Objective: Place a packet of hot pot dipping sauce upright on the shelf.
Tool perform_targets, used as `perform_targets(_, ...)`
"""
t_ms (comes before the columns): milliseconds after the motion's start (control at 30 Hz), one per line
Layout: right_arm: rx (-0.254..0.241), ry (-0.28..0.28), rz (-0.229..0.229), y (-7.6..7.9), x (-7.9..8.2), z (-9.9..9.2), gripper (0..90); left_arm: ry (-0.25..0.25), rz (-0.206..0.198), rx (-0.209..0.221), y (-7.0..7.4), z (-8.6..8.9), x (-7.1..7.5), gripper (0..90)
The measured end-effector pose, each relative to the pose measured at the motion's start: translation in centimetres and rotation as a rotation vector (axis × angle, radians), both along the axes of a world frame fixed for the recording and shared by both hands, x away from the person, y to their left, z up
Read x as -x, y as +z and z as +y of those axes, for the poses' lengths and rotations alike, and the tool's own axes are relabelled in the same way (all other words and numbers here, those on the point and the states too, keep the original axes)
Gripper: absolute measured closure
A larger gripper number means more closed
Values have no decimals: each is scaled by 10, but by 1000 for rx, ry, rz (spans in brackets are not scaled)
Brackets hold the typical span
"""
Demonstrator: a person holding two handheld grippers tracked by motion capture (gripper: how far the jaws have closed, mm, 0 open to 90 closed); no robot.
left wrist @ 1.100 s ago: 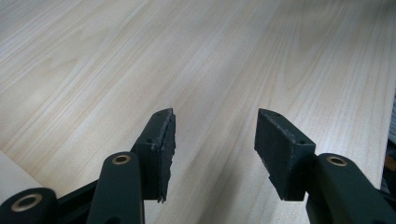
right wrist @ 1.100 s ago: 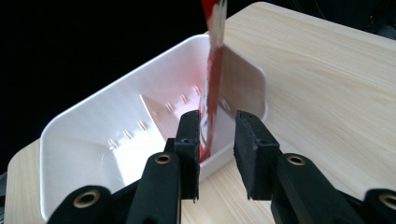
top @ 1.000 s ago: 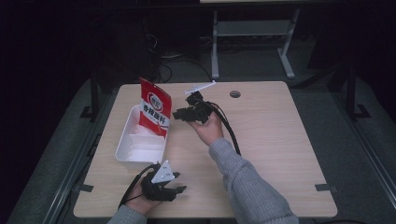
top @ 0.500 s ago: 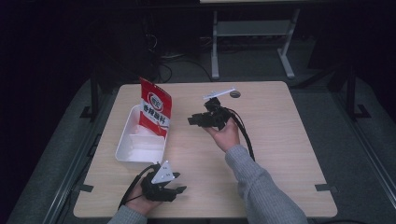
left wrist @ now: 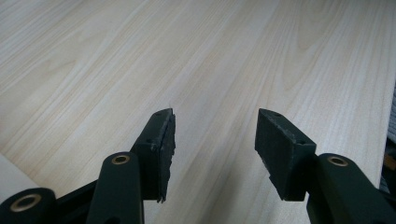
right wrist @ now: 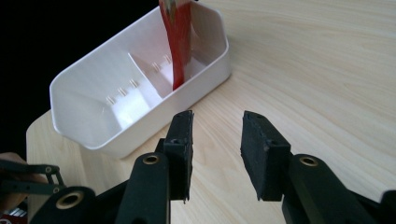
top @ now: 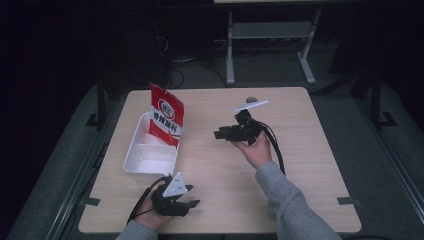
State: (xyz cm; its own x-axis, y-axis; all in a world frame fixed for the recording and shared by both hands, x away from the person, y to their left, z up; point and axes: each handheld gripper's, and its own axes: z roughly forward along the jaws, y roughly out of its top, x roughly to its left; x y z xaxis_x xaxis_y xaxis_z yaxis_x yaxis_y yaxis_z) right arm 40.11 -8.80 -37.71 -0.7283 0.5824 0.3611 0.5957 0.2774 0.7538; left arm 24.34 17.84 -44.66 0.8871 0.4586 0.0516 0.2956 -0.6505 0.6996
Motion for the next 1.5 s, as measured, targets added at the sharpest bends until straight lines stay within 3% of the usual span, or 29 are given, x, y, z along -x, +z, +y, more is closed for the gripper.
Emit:
perform_targets(800, 2, -4, 31, -11, 24, -43, 527, -1, -2, 1, 0, -1, 0, 461)
perform_targets(1500, 5, -32, 78, -30, 56, -88, 468, -6, -2, -1, -1, -2, 0, 458)
